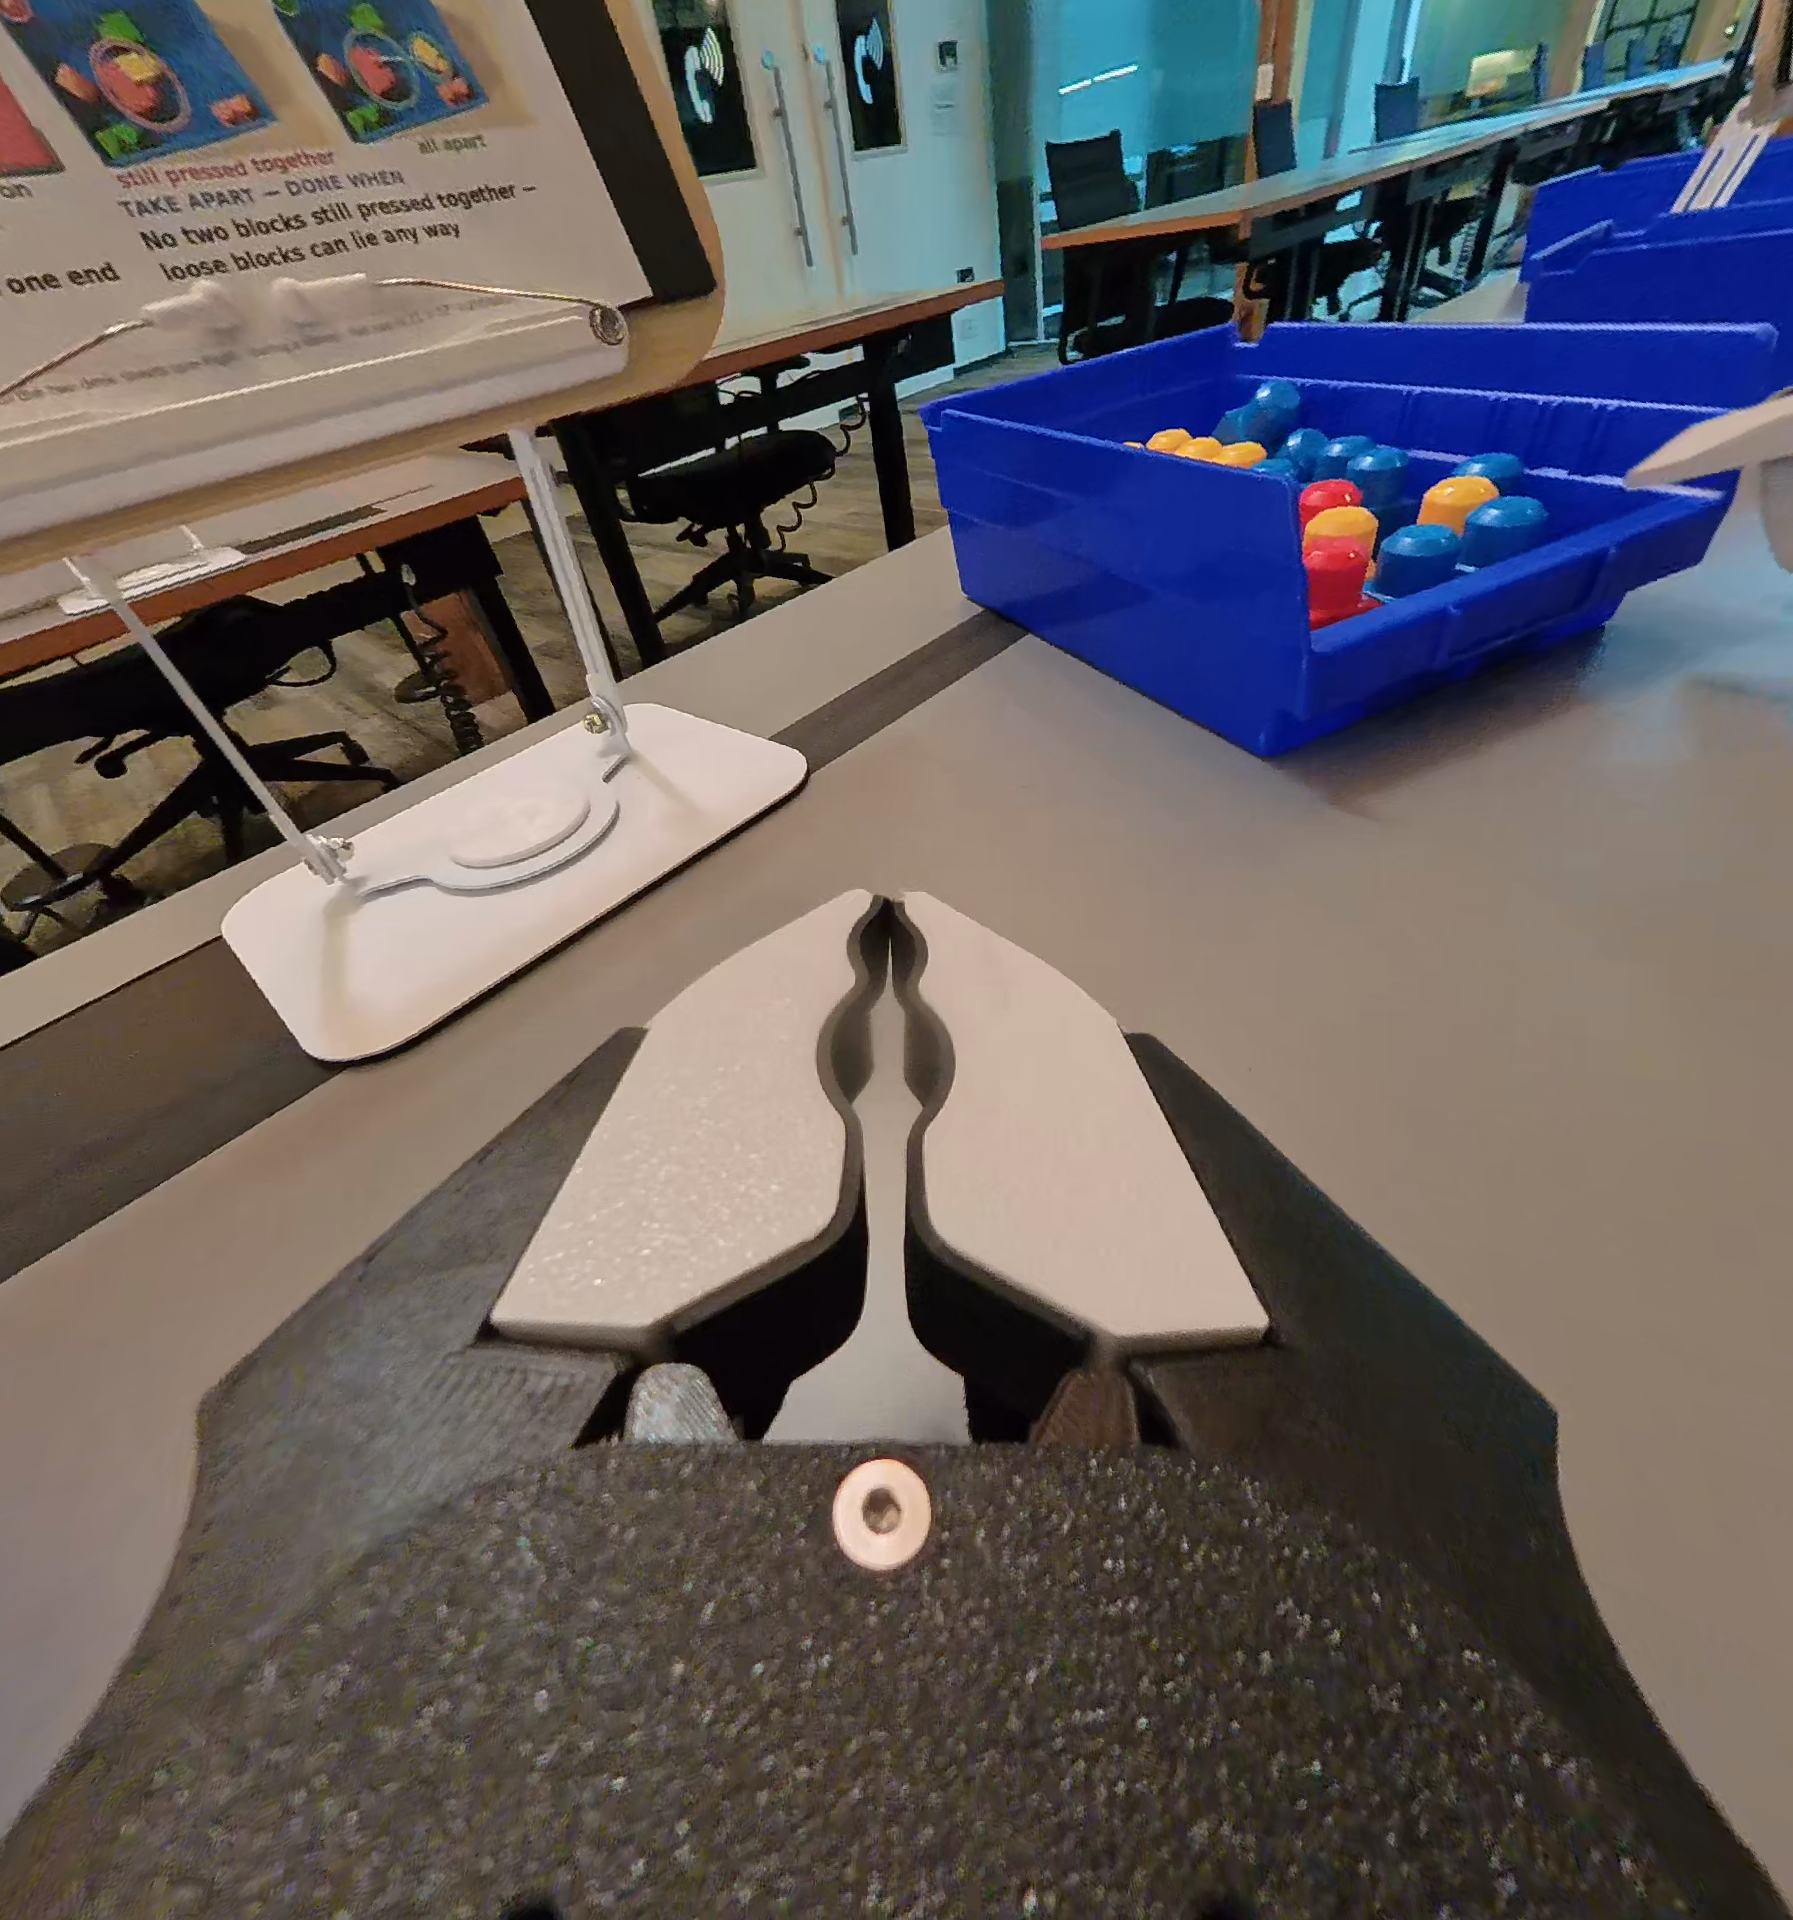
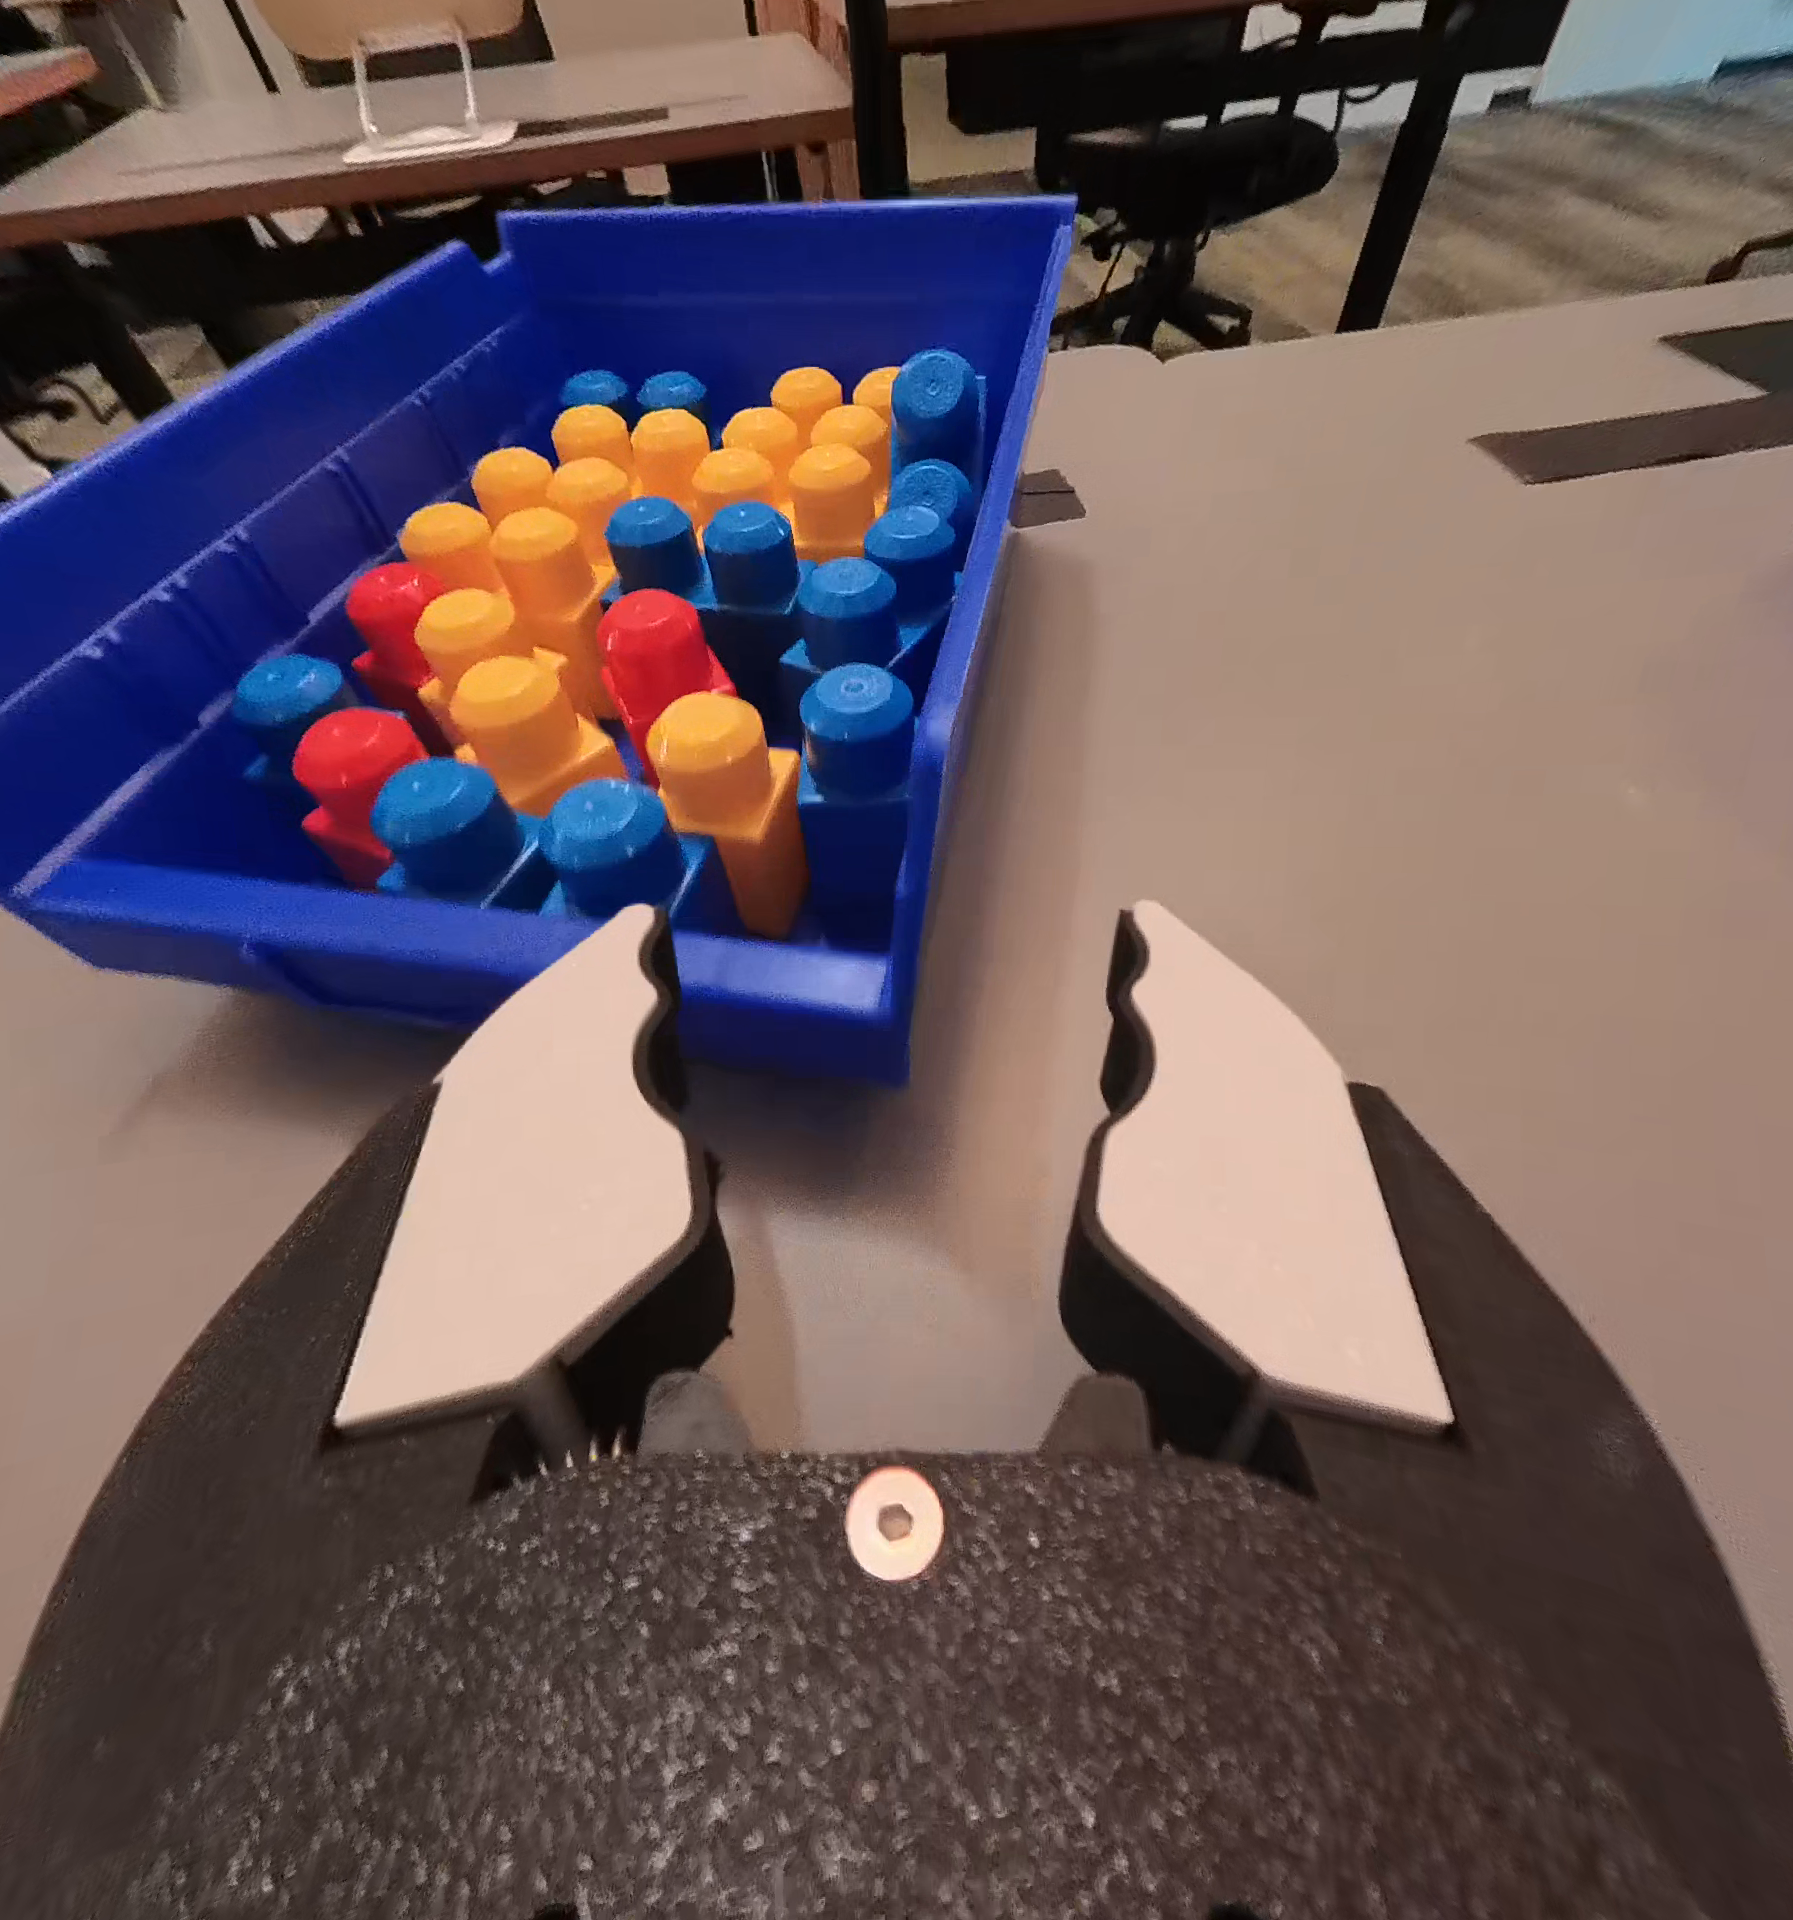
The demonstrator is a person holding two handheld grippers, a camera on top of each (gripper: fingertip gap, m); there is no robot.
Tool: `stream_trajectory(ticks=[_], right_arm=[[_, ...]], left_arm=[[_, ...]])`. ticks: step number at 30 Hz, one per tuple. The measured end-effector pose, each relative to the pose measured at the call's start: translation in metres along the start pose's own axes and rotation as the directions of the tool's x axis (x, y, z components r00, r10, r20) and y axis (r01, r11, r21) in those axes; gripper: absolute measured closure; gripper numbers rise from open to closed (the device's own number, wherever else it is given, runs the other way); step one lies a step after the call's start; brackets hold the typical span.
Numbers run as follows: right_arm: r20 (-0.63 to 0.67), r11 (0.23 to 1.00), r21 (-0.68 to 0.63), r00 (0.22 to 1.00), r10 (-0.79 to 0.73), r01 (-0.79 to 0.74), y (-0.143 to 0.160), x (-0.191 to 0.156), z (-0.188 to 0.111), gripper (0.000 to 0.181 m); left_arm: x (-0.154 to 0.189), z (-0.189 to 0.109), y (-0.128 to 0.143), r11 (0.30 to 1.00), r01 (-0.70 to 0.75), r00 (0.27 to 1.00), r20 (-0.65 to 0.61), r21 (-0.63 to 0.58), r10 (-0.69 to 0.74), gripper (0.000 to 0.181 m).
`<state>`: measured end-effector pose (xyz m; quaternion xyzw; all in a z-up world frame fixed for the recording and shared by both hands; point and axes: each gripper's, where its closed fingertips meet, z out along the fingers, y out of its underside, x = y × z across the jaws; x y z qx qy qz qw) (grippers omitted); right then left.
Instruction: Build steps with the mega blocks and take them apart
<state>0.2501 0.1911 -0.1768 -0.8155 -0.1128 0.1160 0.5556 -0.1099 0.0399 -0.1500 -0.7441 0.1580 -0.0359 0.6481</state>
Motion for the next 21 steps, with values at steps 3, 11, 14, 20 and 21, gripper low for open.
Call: stream_trajectory(ticks=[3, 11, 14, 20, 21], right_arm=[[-0.012, 1.000, 0.013, 1.000, 0.005, -0.005, -0.010, -0.001, 0.019, 0.105], [-0.048, 0.999, 0.031, 0.999, 0.020, -0.019, -0.019, 0.009, 0.032, 0.177], [-0.044, 0.999, -0.008, 0.998, -0.033, 0.033, -0.017, 0.007, 0.029, 0.177], [0.024, 0.996, -0.022, 0.997, -0.080, 0.081, -0.007, -0.012, 0.006, 0.176], [0.042, 0.996, -0.020, 0.995, -0.090, 0.091, -0.006, -0.015, 0.001, 0.176]], left_arm=[[-0.001, -0.001, 0.001, 1.000, -0.007, 1.000, 0.006, -0.006, 0.007, 0.181], [0.000, -0.001, 0.003, 1.000, -0.013, 1.000, 0.005, -0.015, 0.013, 0.181], [0.003, -0.001, 0.001, 1.000, -0.020, 1.000, -0.005, -0.013, 0.020, 0.181], [0.007, -0.002, -0.002, 0.999, -0.046, 0.999, -0.009, -0.006, 0.046, 0.181], [0.007, -0.002, -0.002, 0.999, -0.048, 0.999, -0.009, -0.005, 0.048, 0.181]])
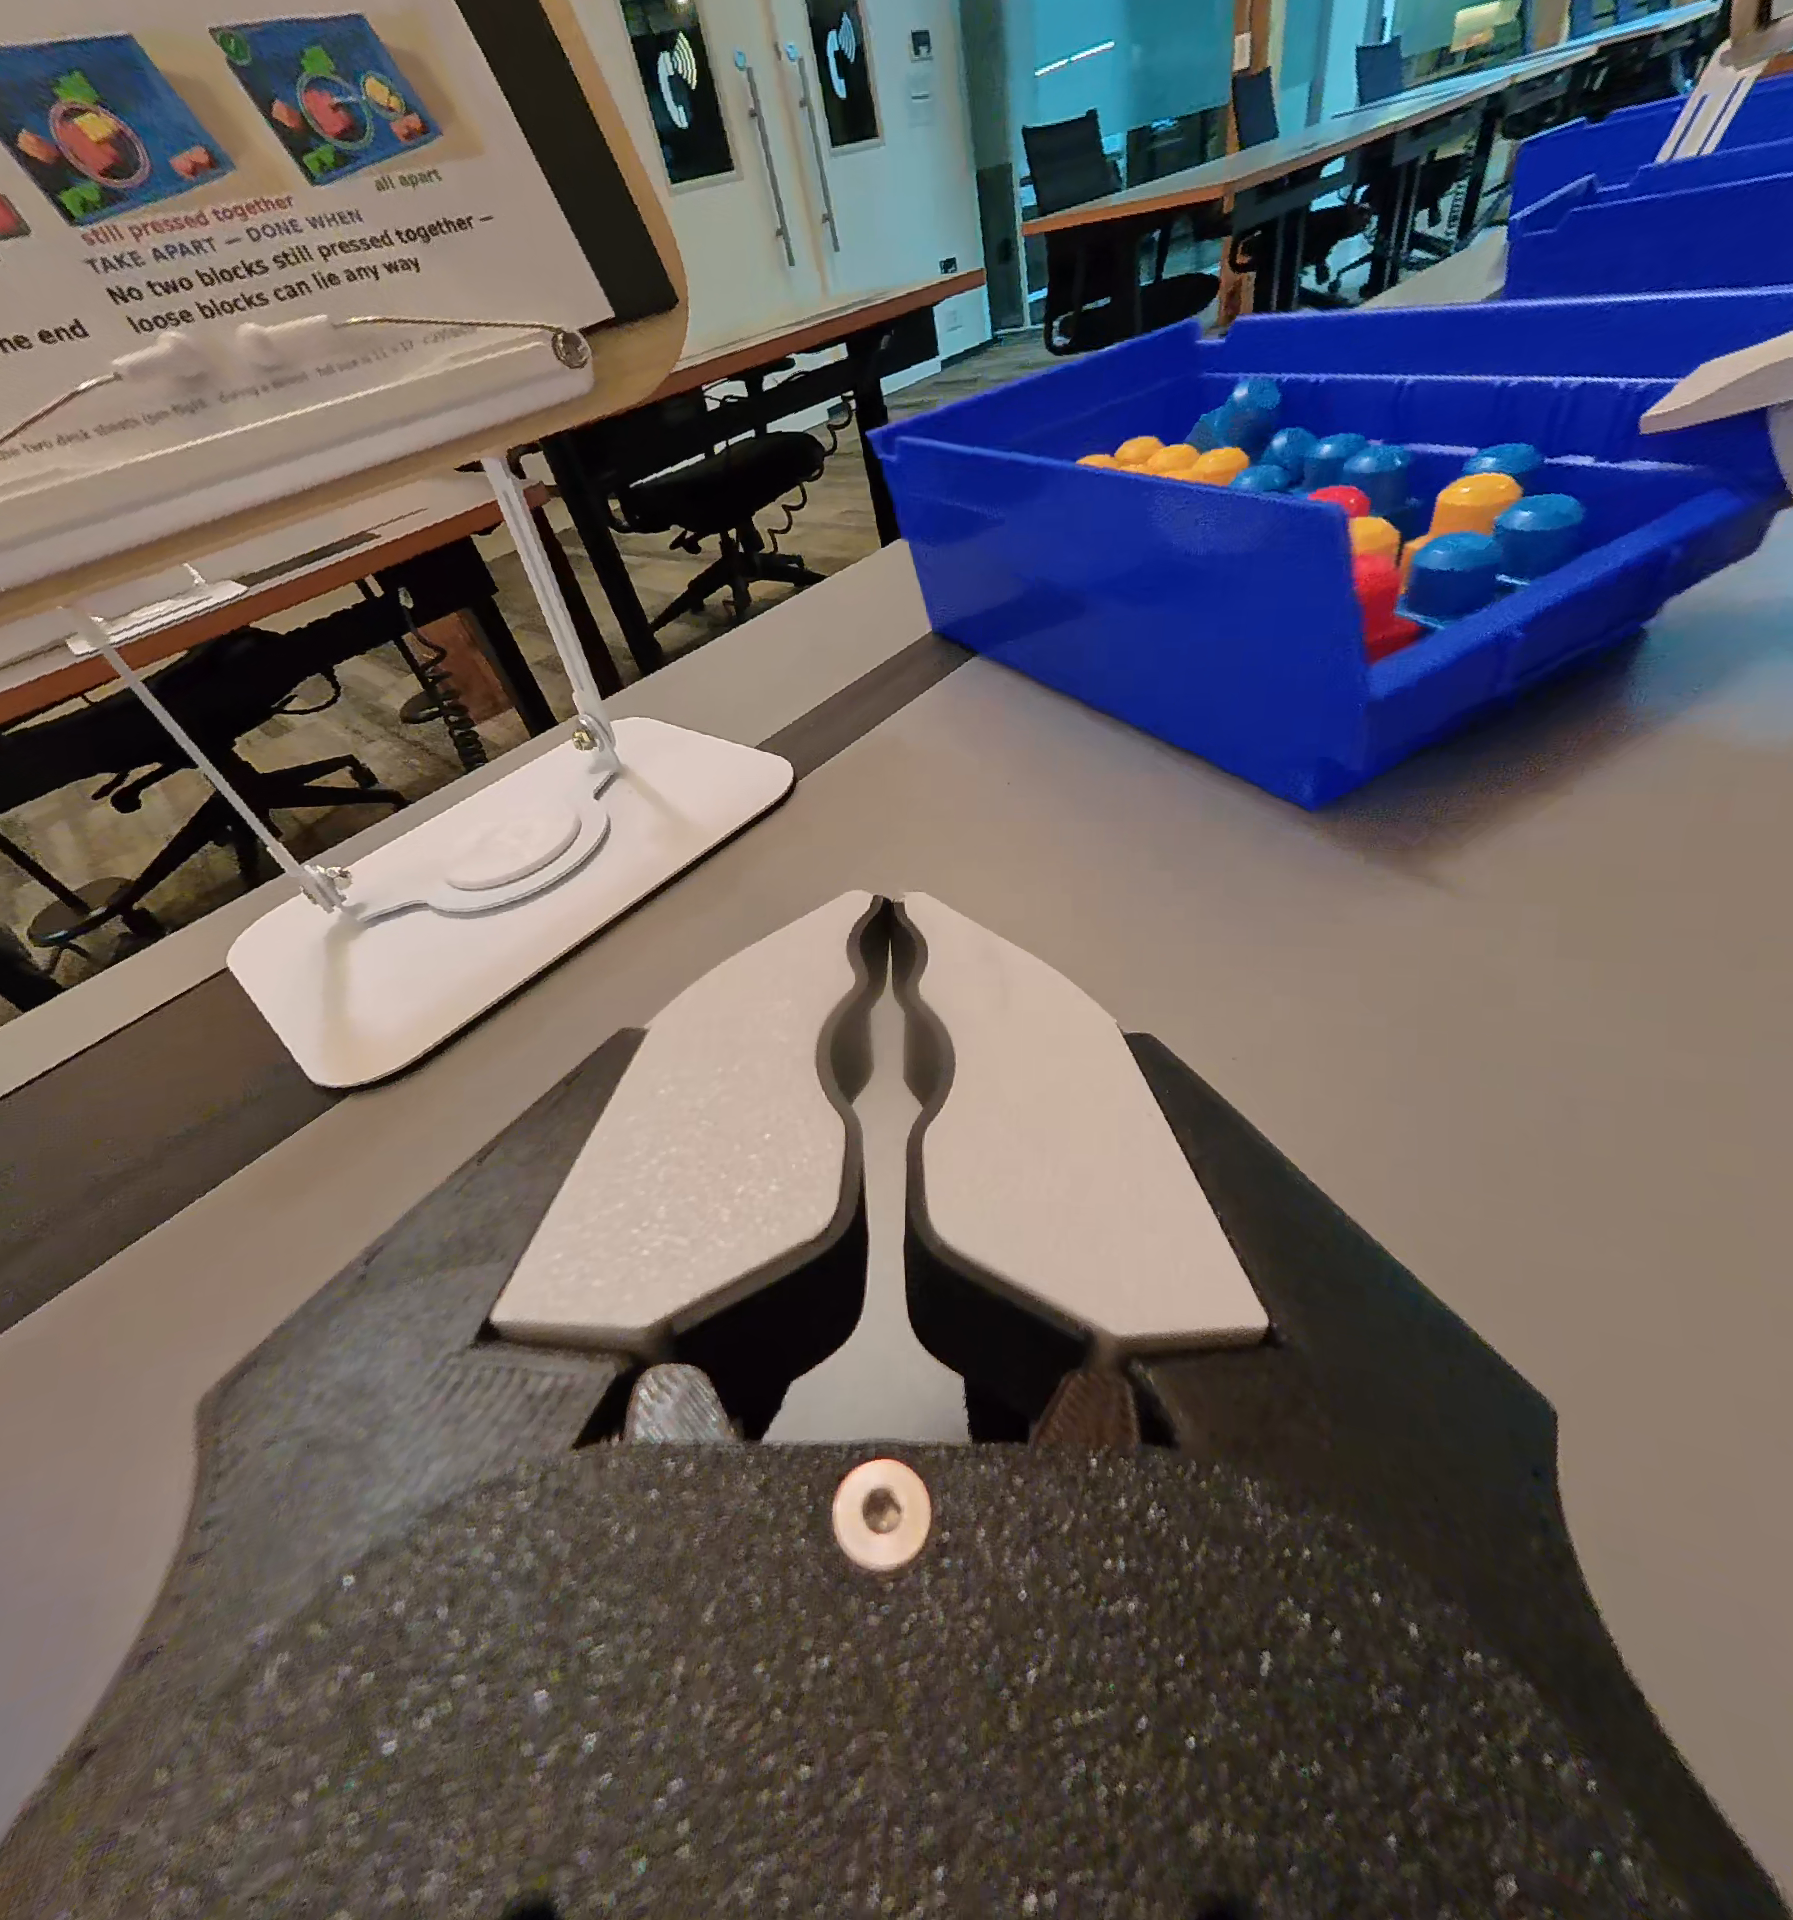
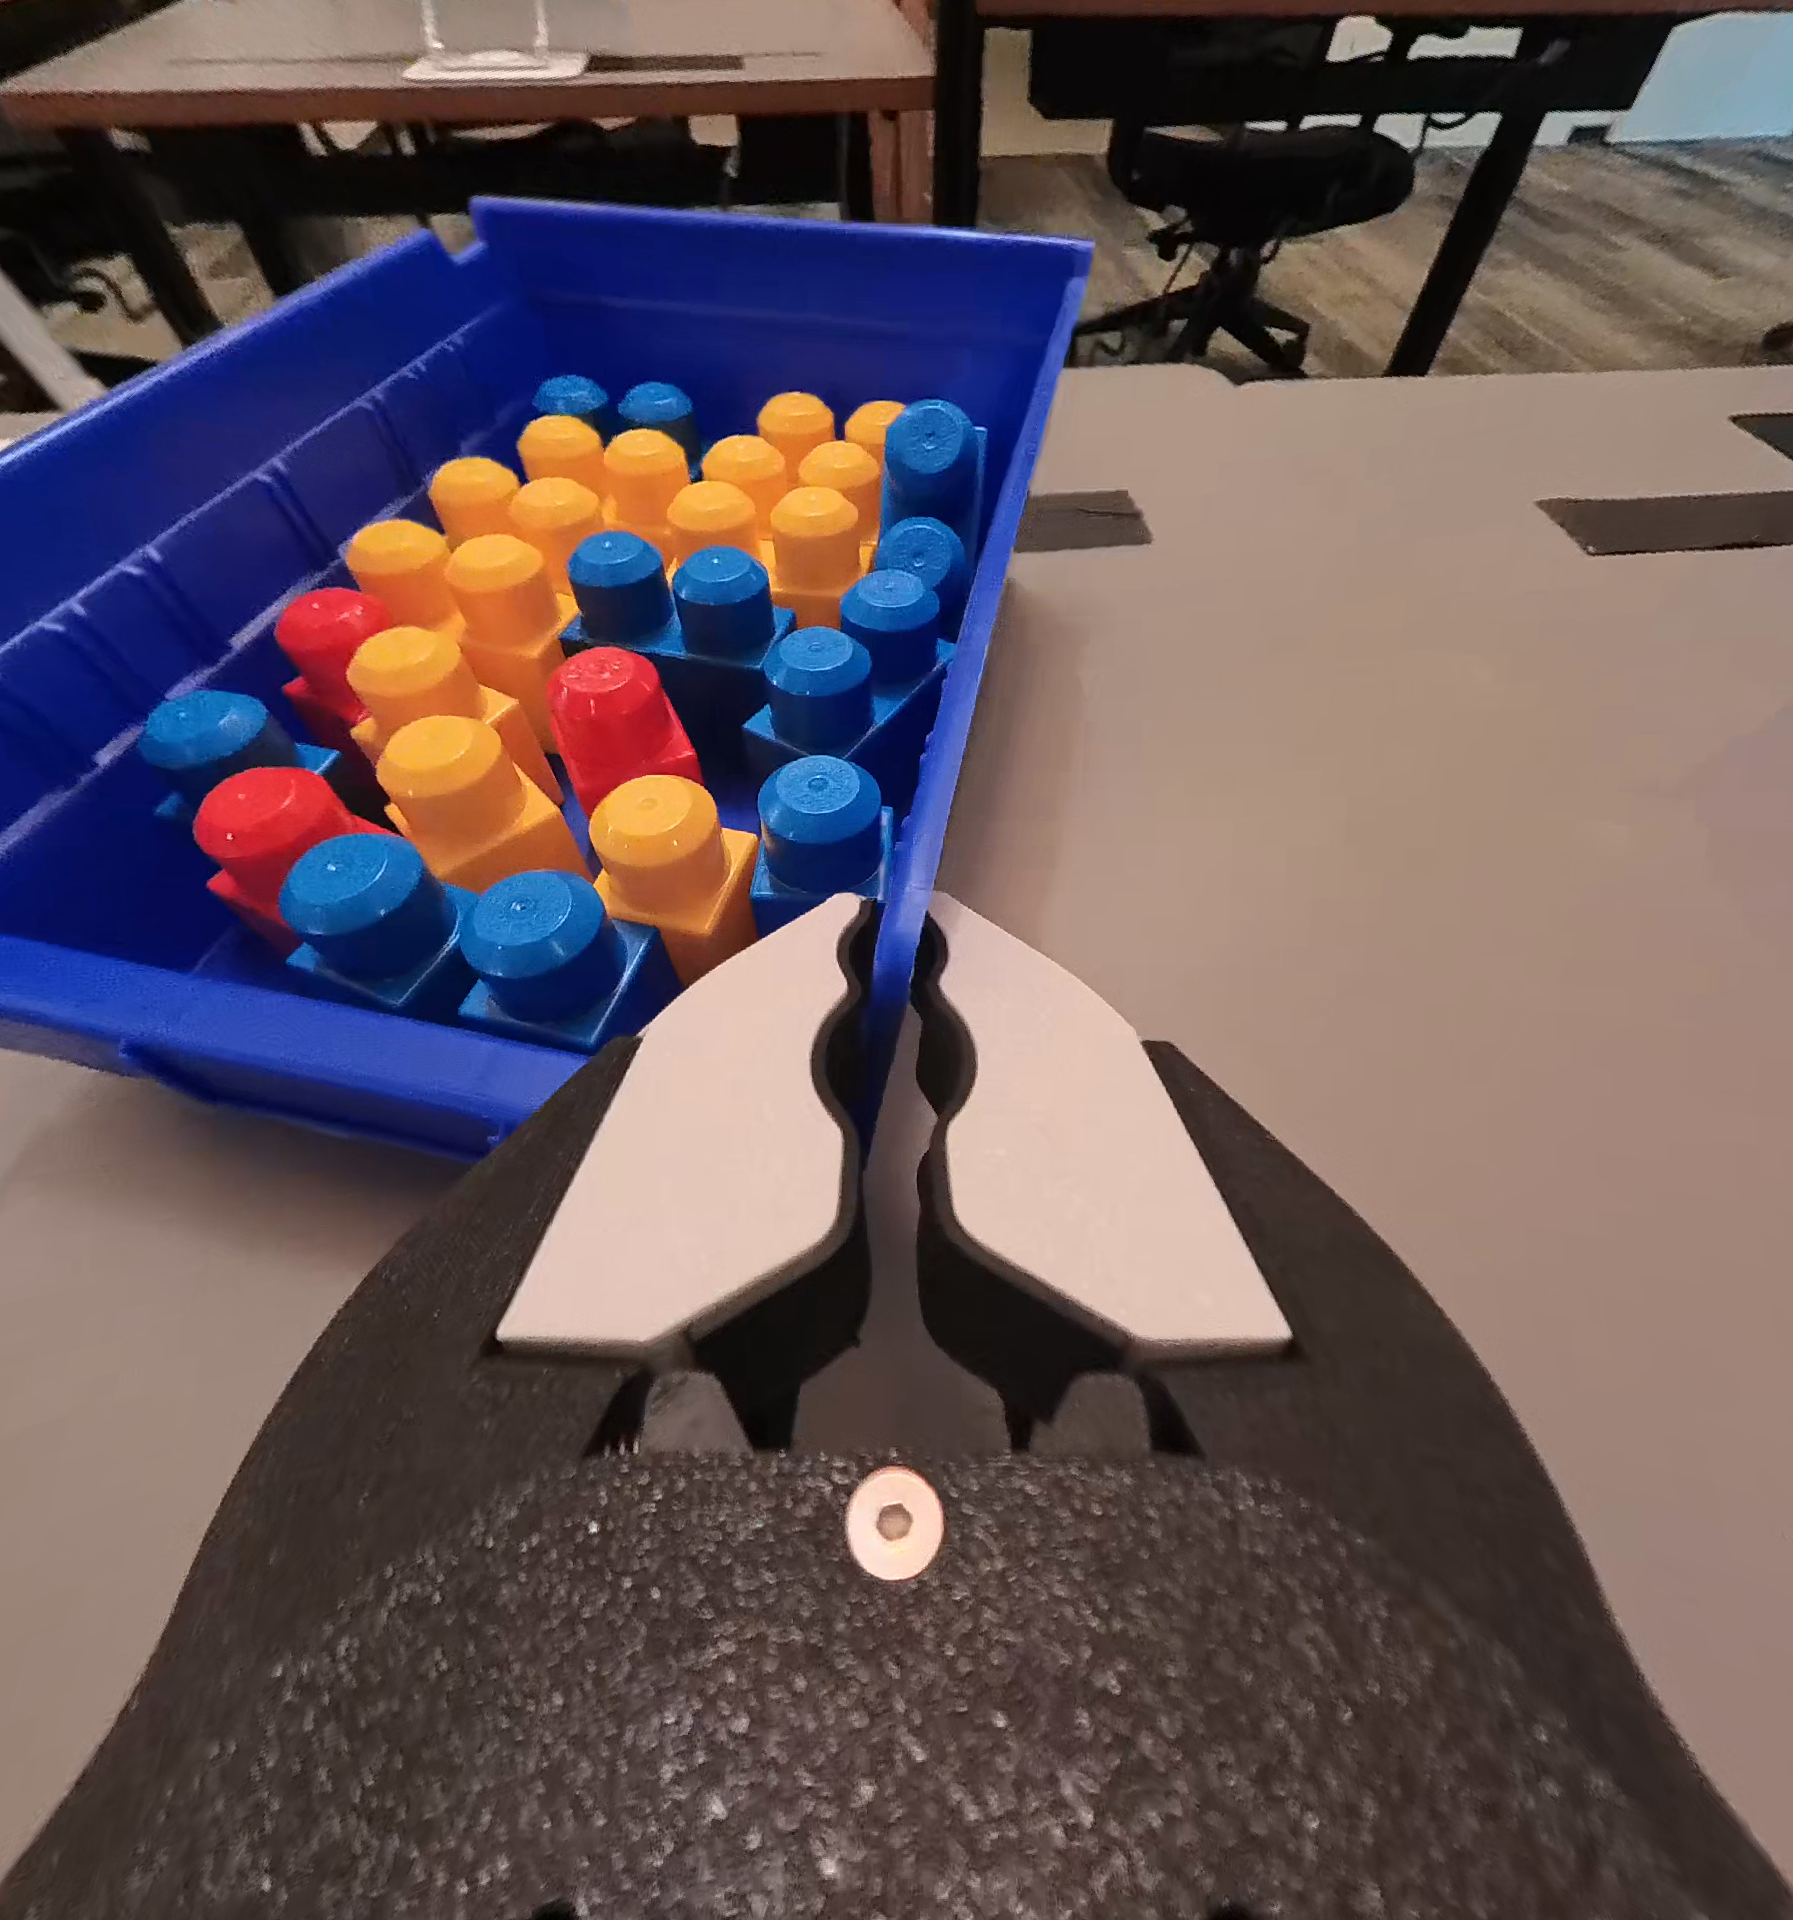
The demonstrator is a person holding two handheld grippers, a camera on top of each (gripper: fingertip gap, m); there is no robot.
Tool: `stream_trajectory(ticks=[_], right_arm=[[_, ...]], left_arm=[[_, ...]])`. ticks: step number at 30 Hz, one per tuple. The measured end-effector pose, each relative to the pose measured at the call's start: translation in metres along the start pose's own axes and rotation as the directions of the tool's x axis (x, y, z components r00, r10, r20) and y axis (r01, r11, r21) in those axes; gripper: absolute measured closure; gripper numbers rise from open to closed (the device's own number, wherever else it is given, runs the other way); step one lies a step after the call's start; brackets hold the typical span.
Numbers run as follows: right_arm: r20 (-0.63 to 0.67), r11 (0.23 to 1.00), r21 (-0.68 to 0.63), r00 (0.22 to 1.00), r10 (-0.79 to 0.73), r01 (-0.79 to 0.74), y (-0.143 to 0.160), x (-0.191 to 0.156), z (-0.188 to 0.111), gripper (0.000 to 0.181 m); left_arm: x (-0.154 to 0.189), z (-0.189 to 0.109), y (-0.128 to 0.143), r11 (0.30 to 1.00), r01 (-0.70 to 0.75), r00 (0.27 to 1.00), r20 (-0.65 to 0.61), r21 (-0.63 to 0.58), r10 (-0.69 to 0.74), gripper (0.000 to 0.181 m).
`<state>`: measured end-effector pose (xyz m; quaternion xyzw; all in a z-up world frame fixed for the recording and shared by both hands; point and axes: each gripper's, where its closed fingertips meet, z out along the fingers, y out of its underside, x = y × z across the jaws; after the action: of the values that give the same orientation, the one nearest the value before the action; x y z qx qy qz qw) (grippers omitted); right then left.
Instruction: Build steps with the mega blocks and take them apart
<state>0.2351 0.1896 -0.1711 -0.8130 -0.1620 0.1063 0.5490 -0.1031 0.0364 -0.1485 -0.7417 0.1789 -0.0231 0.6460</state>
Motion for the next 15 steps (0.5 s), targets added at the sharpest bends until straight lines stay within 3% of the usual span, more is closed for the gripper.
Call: stream_trajectory(ticks=[7, 15], right_arm=[[0.075, 0.999, -0.016, 0.996, -0.045, 0.047, 0.010, -0.046, -0.027, 0.177], [0.122, 0.995, -0.019, 0.988, -0.098, 0.101, 0.013, -0.103, -0.038, 0.176]], left_arm=[[0.000, 0.000, -0.002, 1.000, -0.010, 1.000, 0.007, 0.005, 0.010, 0.181], [-0.007, -0.007, -0.012, 0.999, -0.012, 0.999, 0.048, 0.040, 0.010, 0.181]])
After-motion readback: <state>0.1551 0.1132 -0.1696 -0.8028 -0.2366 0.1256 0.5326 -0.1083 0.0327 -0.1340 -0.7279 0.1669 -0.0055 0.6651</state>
